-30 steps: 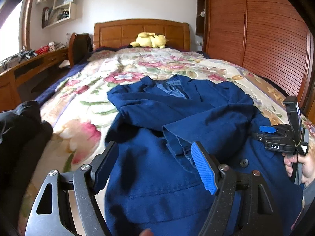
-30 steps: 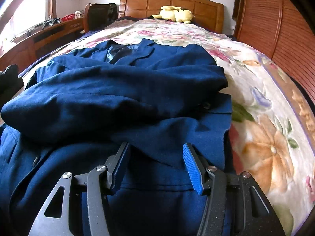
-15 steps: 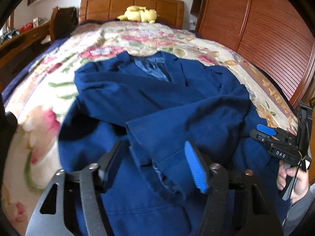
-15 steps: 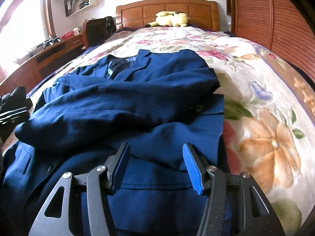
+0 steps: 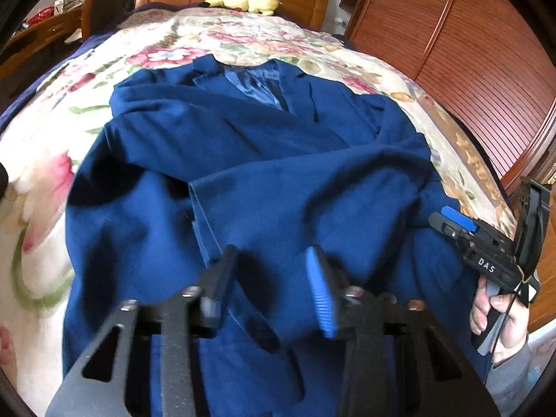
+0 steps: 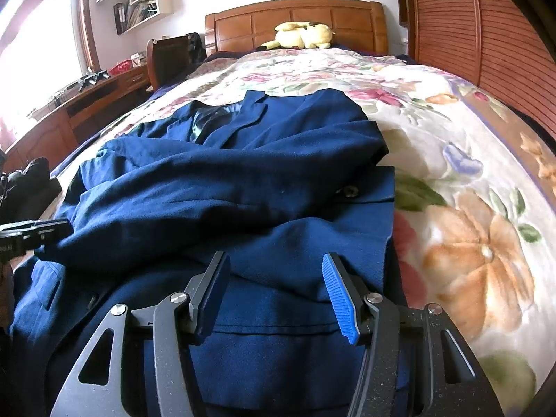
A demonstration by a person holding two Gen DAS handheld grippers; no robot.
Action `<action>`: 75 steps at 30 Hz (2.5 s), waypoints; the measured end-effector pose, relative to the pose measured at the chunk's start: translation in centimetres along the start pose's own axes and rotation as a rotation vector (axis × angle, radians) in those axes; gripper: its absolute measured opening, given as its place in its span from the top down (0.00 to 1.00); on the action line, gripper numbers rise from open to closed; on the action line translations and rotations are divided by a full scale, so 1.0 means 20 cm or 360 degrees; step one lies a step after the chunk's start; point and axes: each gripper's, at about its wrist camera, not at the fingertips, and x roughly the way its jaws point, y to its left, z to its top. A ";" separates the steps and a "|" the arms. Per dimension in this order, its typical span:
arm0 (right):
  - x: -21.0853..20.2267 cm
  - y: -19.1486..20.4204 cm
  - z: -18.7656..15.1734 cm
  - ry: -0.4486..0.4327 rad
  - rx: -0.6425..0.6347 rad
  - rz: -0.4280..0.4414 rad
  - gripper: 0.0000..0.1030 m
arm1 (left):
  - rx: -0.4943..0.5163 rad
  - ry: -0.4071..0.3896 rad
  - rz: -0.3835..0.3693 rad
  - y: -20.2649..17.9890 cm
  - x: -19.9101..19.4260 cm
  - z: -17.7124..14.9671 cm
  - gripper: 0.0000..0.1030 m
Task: Fold large clothes
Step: 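Close the left gripper on the folded jacket side edge, then fold the held side edge over the jacket center and open the left gripper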
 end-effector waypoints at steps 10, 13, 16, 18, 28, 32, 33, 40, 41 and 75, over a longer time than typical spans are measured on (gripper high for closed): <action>-0.04 -0.01 -0.01 -0.0062 0.0020 0.0013 0.44 | 0.0185 -0.0051 0.0019 -0.11 -0.11 -0.07 1.00; -0.04 -0.01 -0.01 -0.0071 0.0021 0.0012 0.44 | 0.0205 -0.0098 0.0030 -0.12 -0.18 -0.08 1.00; -0.05 0.00 -0.02 -0.0076 0.0015 0.0009 0.44 | 0.0275 -0.0117 0.0167 -0.11 -0.20 -0.06 0.89; -0.04 0.00 -0.02 -0.0074 0.0013 0.0009 0.44 | 0.0301 -0.0091 0.0226 -0.09 -0.18 -0.06 0.69; -0.04 0.01 -0.01 -0.0078 0.0013 0.0015 0.44 | 0.0108 0.0130 0.0086 -0.01 0.06 -0.08 0.65; -0.04 0.00 -0.02 -0.0085 0.0017 0.0026 0.44 | 0.0161 0.0119 0.0028 -0.05 0.05 -0.10 0.89; -0.04 0.00 -0.02 -0.0086 0.0015 0.0026 0.44 | 0.0190 0.0113 0.0016 -0.06 0.05 -0.11 0.93; -0.09 -0.03 -0.02 -0.0143 0.0030 0.0043 0.44 | 0.0334 -0.0105 -0.0006 -0.13 -0.30 -0.19 0.95; -0.10 -0.03 -0.02 -0.0156 0.0039 0.0046 0.44 | 0.0356 -0.0130 0.0004 -0.14 -0.35 -0.22 0.95; -0.17 -0.02 -0.03 -0.0182 -0.0117 0.0038 0.15 | 0.0234 0.0076 0.0195 0.20 -0.07 -0.10 0.58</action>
